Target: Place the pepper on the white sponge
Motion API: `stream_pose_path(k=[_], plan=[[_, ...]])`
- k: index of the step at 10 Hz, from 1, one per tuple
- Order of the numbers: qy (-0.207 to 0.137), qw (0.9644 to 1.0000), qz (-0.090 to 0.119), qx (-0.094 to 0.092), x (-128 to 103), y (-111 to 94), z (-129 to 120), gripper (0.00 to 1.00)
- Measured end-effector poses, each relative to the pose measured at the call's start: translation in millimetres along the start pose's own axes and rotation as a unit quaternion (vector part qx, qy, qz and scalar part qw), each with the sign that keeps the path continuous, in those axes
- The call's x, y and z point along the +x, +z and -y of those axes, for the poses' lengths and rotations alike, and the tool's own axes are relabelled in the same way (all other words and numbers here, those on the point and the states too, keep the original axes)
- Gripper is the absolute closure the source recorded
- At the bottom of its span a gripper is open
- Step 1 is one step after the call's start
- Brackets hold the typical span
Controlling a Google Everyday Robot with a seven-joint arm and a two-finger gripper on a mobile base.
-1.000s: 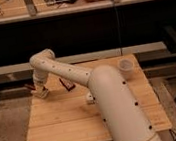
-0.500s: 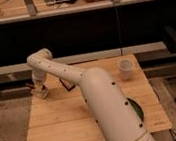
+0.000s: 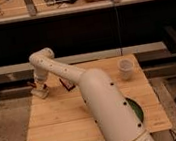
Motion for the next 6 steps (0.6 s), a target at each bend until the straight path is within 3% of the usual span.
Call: stream_pose_path(k=[6], plan=[[-0.015, 0.9998, 0.011, 0.001, -6.2, 3.3, 1.7, 0.85]])
